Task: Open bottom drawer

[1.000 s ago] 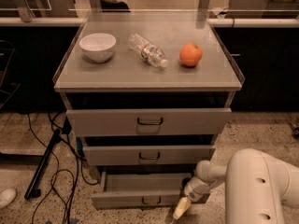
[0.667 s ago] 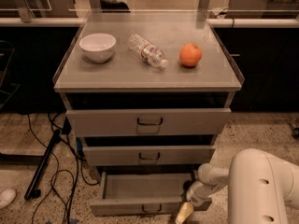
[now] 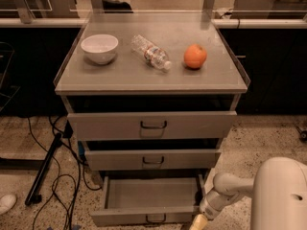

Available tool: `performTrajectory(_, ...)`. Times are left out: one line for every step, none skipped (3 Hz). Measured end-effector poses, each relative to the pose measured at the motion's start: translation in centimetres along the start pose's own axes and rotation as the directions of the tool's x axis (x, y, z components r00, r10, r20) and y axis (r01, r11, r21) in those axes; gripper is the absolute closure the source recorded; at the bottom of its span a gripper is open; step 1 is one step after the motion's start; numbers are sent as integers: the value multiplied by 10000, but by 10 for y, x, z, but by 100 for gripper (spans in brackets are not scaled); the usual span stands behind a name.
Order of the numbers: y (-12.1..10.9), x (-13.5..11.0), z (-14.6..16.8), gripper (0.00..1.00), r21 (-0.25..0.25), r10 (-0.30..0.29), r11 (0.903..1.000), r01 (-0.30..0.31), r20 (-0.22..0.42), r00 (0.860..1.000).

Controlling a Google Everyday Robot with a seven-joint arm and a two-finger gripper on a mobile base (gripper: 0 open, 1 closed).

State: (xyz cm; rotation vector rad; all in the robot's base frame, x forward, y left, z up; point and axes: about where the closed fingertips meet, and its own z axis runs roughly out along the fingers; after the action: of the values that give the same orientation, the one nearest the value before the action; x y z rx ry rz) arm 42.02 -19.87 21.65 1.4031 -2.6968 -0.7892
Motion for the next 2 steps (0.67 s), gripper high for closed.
performTrajectory(14, 34, -5, 0, -280, 291, 9991, -304, -466, 9985)
performTrajectory(14, 34, -5, 0, -280, 292, 9991, -305, -465, 9985)
